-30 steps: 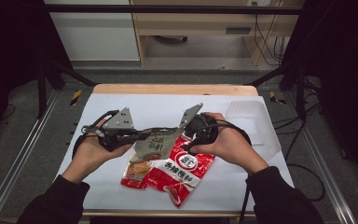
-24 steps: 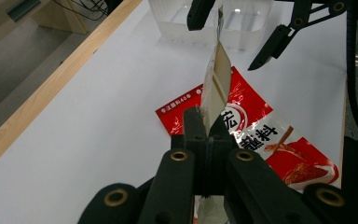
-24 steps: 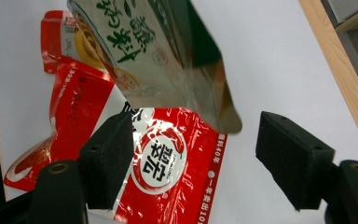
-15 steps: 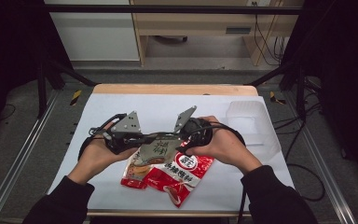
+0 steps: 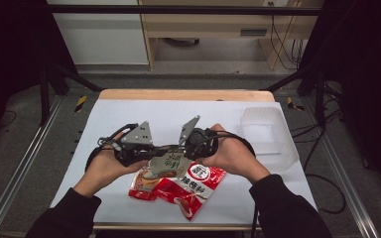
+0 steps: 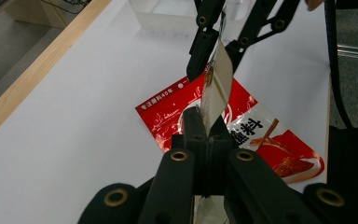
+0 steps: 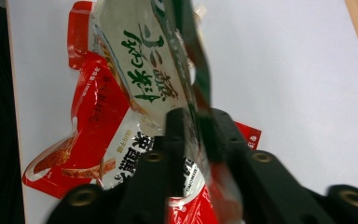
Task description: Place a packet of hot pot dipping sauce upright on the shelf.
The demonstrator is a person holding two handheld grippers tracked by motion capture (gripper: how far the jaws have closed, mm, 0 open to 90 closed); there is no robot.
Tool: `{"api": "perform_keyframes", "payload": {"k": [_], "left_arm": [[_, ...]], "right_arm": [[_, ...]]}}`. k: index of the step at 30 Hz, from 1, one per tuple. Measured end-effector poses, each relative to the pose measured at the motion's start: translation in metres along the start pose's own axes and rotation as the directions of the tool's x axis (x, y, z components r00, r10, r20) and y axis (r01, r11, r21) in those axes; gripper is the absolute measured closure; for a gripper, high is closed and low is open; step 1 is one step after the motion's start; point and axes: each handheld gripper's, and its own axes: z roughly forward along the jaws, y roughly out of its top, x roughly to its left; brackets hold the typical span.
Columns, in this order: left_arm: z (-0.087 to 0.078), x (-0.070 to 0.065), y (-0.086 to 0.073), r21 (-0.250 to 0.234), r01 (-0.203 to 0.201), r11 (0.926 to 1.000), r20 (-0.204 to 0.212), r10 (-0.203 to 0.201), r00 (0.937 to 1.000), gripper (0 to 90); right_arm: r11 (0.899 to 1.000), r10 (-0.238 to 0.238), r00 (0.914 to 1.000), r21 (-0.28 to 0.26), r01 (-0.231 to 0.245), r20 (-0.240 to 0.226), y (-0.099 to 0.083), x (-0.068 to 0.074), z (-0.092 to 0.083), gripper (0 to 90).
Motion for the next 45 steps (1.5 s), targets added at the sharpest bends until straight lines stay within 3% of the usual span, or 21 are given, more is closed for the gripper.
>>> {"api": "perform_keyframes", "payload": {"k": [4,9,17,20,24,30,34,45], "left_arm": [[0.0,0.001,-0.002,-0.014,0.018,0.9997,-0.001,-0.018,0.9998,90.0],[0.0,0.003,-0.003,-0.039,0.046,0.9982,0.006,-0.046,0.9989,89.0],[-0.005,0.006,-0.013,-0.081,0.097,0.992,-0.055,-0.101,0.9933,46.3],[-0.007,0.006,-0.022,-0.057,0.106,0.9927,-0.085,-0.111,0.9902,36.8],[-0.009,0.007,-0.043,-0.021,0.14,0.9899,-0.125,-0.142,0.982,27.9],[-0.015,0.008,-0.079,-0.029,0.211,0.9771,-0.152,-0.213,0.9651,19.1],[-0.022,0.007,-0.099,-0.014,0.222,0.9748,-0.19,-0.221,0.9567,14.9],[-0.033,0.008,-0.15,-0.046,0.303,0.952,-0.251,-0.304,0.9189,10.1]], "right_arm": [[1.0,0.009,0.9999,0.003,-0.009,-0.009,0.001,0.0,0.0,89.4],[1.0,-0.003,0.9999,0.005,0.003,0.012,0.005,-0.002,-0.006,90.0],[0.999,-0.015,0.9953,0.053,0.01,0.096,0.005,-0.014,-0.029,90.0],[0.999,-0.018,0.9926,0.052,0.012,0.12,0.0,-0.021,-0.039,90.0],[0.999,0.001,0.9889,0.048,-0.008,0.148,-0.008,-0.029,-0.057,90.0],[0.998,0.038,0.9783,0.039,-0.047,0.204,-0.022,-0.045,-0.084,90.0],[0.997,0.055,0.9717,0.036,-0.065,0.23,-0.033,-0.054,-0.1,90.0],[0.992,0.108,0.9468,0.036,-0.125,0.303,-0.073,-0.07,-0.135,90.0]]}}
